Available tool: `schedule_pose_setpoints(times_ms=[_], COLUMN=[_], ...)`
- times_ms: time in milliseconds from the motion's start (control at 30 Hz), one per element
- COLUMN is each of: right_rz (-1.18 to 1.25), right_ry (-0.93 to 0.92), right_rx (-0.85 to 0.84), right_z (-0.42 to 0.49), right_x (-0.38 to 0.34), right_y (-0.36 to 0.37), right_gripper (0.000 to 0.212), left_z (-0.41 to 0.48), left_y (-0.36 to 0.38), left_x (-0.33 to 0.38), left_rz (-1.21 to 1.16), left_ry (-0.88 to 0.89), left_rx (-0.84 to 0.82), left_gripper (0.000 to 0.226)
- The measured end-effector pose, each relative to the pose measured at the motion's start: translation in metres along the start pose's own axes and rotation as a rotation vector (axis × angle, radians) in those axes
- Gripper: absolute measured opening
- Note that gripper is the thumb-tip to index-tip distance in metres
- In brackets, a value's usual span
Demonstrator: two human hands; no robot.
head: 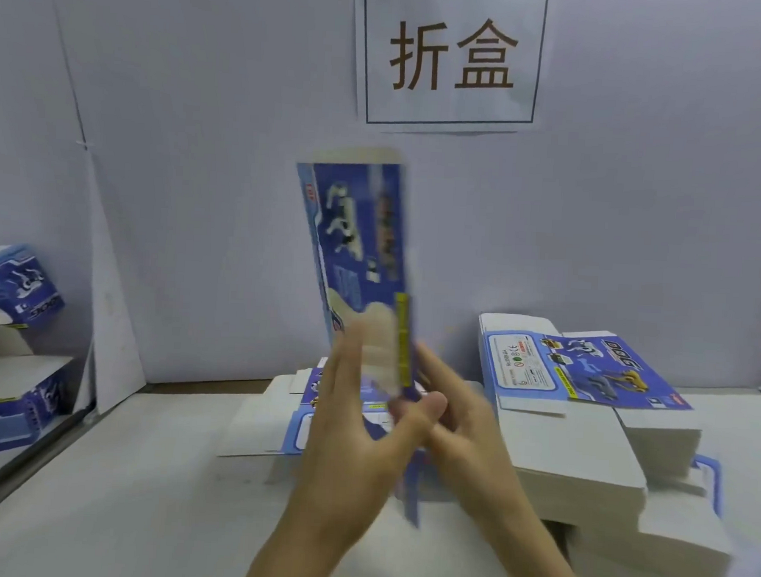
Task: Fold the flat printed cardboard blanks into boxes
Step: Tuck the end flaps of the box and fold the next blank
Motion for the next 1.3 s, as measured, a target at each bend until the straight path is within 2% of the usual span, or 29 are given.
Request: schedule_pose_setpoints(times_ms=[67, 133, 200, 267, 333, 400, 500, 533, 633, 667, 733, 767, 967, 1133, 1233, 1300], right_rz=[-0.146, -0.215, -0.223, -0.156, -0.006, 0.101, 0.206, 0.215, 0.133, 0.107, 0.085, 0.097, 0.16, 0.109, 0.098, 0.092], right_ry=[-0.047, -0.088, -0.105, -0.095, -0.005, 0.151, 0.289, 0.297, 0.213, 0.179, 0.149, 0.152, 0.152, 0.101, 0.08, 0.074], right_rx=[-0.146, -0.172, -0.078, 0.081, 0.152, 0.097, 0.003, 0.002, 0.019, 0.008, -0.058, -0.099, -0.146, -0.125, -0.109, -0.126], right_z=[-0.005, -0.007, -0.005, -0.002, 0.0, -0.001, -0.002, -0.003, -0.001, -0.001, -0.002, -0.002, 0.0, 0.0, 0.0, -0.002], right_x=[-0.001, -0.003, -0.007, -0.009, -0.007, 0.001, 0.008, 0.011, 0.011, 0.009, 0.008, 0.007, 0.008, 0.012, 0.013, 0.009], right_y=[0.012, 0.013, 0.006, -0.007, -0.019, -0.026, -0.023, -0.022, -0.017, -0.015, -0.012, -0.01, -0.018, -0.031, -0.037, -0.04], right_gripper=[0.059, 0.056, 0.054, 0.062, 0.077, 0.077, 0.026, 0.022, 0.022, 0.035, 0.074, 0.082, 0.073, 0.077, 0.061, 0.056], left_z=[0.003, 0.007, 0.012, 0.016, 0.018, 0.018, 0.017, 0.016, 0.012, 0.01, 0.008, 0.009, 0.015, 0.011, 0.012, 0.011], left_y=[-0.005, -0.024, -0.047, -0.065, -0.075, -0.075, -0.055, -0.049, -0.038, -0.035, -0.034, -0.035, -0.054, -0.051, -0.046, -0.041], left_x=[-0.002, -0.006, -0.012, -0.019, -0.024, -0.024, -0.024, -0.024, -0.021, -0.021, -0.022, -0.024, -0.024, -0.025, -0.024, -0.026], left_rz=[-0.099, -0.199, -0.265, -0.403, -0.53, -0.558, -0.416, -0.331, -0.286, -0.301, -0.315, -0.324, -0.278, -0.169, -0.115, -0.112], left_ry=[-0.013, -0.033, -0.073, -0.109, -0.134, -0.139, -0.149, -0.148, -0.166, -0.204, -0.293, -0.311, -0.177, -0.106, -0.053, -0.118], left_rx=[0.034, 0.177, 0.275, 0.23, 0.142, 0.092, 0.046, 0.043, -0.021, -0.082, -0.137, -0.133, -0.082, -0.247, -0.188, -0.214], left_gripper=[0.084, 0.058, 0.036, 0.03, 0.024, 0.026, 0.037, 0.044, 0.067, 0.072, 0.068, 0.065, 0.082, 0.079, 0.073, 0.077])
Point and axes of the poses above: each hand's wrist, its own z-axis towards the middle knuckle, its own y-axis out of the palm, x = y × z, the point moved 4 cm from there along z, towards the middle knuckle, and after that the axes turned 2 degrees about -x, right-handed, at the moved point
